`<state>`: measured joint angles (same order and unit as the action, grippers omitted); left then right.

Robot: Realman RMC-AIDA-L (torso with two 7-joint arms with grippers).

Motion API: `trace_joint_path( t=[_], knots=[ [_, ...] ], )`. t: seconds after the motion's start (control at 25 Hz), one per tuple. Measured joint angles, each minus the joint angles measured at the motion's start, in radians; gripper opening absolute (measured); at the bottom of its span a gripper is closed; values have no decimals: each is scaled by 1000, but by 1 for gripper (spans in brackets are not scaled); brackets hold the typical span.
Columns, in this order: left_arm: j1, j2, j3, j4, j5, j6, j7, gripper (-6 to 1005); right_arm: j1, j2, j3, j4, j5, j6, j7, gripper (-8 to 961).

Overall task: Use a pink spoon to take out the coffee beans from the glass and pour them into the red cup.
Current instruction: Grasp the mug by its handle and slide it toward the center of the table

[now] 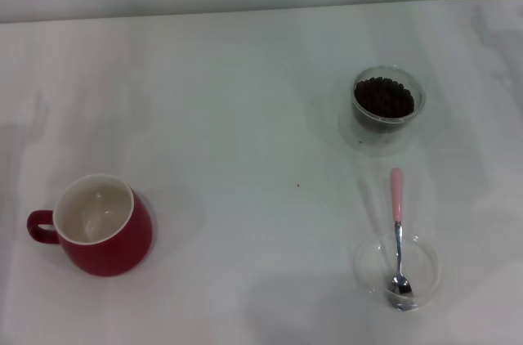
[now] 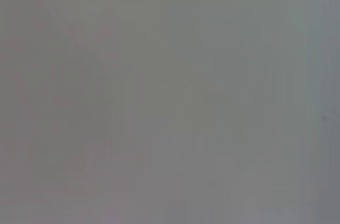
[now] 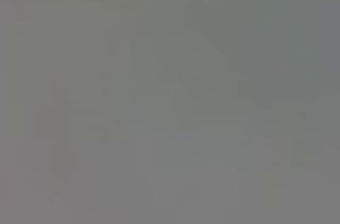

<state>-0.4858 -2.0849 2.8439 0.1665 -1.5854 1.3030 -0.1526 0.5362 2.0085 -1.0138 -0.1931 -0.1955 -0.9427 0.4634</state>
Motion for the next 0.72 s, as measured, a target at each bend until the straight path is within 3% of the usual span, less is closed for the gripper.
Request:
trace_joint_path(
  t=[0.44,0.72],
  knots=[
    [174,0,0,75,105,101,6,799,84,-17,39,-2,-1,112,-37,871],
    [333,1,0,81,230,191,-1,797,134,-28,40,-34,13,140,-64,871]
  ],
)
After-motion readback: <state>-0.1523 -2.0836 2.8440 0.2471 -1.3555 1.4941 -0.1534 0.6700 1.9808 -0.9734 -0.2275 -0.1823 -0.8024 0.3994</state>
